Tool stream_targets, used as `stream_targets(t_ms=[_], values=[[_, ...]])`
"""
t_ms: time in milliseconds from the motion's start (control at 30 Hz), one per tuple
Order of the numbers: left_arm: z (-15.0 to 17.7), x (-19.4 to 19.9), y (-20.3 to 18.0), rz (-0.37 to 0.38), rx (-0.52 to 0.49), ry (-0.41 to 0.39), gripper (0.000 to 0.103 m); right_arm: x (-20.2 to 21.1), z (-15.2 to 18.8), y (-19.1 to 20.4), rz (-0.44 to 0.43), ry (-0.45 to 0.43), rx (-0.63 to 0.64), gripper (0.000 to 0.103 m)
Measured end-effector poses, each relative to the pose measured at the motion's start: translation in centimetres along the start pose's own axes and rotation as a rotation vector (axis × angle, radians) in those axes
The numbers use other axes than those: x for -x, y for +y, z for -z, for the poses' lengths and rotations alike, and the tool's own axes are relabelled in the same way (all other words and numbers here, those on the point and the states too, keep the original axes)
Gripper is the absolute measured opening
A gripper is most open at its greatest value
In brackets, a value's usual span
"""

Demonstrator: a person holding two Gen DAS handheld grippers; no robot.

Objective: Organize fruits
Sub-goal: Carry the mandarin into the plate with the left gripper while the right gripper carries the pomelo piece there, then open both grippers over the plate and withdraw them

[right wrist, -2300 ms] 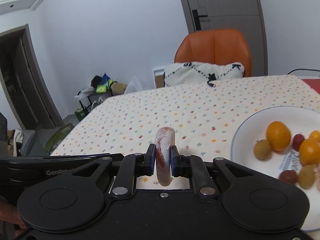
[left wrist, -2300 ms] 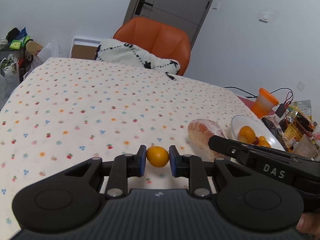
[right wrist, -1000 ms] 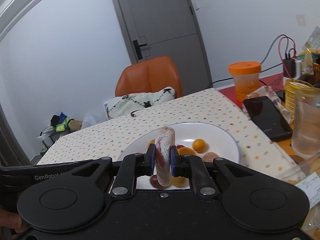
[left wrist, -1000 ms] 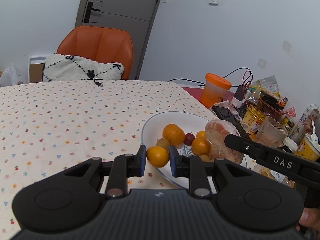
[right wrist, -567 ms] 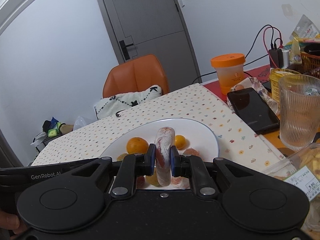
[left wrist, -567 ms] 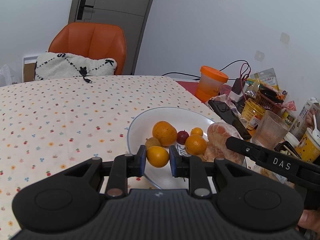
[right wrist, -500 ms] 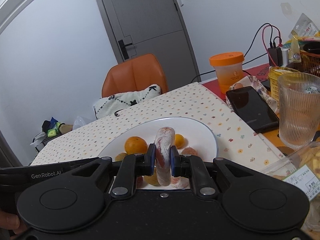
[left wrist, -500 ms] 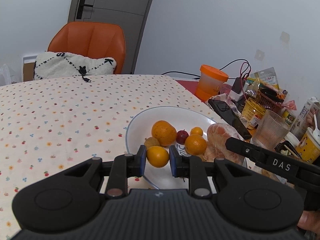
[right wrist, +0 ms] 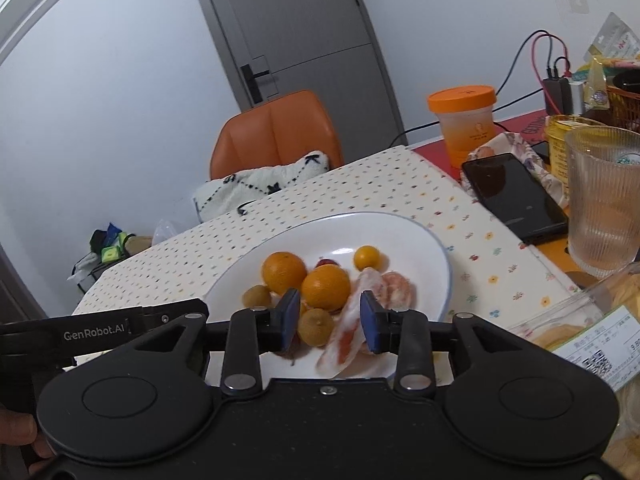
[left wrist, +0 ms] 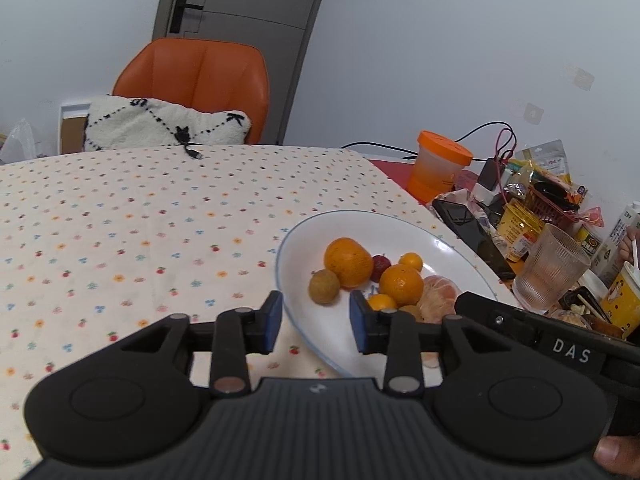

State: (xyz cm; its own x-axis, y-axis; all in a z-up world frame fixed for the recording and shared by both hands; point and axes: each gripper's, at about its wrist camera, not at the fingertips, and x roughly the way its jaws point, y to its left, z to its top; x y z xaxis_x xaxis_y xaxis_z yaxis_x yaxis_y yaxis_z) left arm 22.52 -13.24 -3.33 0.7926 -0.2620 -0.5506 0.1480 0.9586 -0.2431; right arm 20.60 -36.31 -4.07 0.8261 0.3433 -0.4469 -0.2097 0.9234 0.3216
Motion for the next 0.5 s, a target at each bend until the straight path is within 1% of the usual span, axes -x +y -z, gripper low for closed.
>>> stream_targets(t_ms=[67,200,267,333,400,467,500], values=[[0.1,0.6,0.2,-0.012,-0.005,-0.007,0.049,0.1,0.1,0.5,-0.011,0.007,0.012,0.036],[0.4,1.9,0.9,-0.03,-0.002,-0.021,0.057,0.6,0.5,1.7,-0.028,0.013,0.036,0.036],[0.5,2.4,1.3,-0.041,0.004,-0.019,0.065,0.8,0.6,2.1,-0.034,0.018,0.039,0.036],[0.7,3.0,1.7,-0.051,0.01,-0.024,0.07,1.0,0.8,2.5,-0.037,0.022,0.049,0.036],[0.9,3.6,2.1,-0.063,0.013,-0.025,0.074,1.2,1.0,2.9,-0.038,0.023,0.058,0.039],[1.1,4.0,2.5,-0.076,0.018,-0.019,0.077,1.5,1.1,3.2,-0.038,0.022,0.064,0.045],[1.1,4.2,2.6,-0.08,0.02,-0.017,0.078,1.6,1.2,3.4,-0.039,0.021,0.067,0.045]])
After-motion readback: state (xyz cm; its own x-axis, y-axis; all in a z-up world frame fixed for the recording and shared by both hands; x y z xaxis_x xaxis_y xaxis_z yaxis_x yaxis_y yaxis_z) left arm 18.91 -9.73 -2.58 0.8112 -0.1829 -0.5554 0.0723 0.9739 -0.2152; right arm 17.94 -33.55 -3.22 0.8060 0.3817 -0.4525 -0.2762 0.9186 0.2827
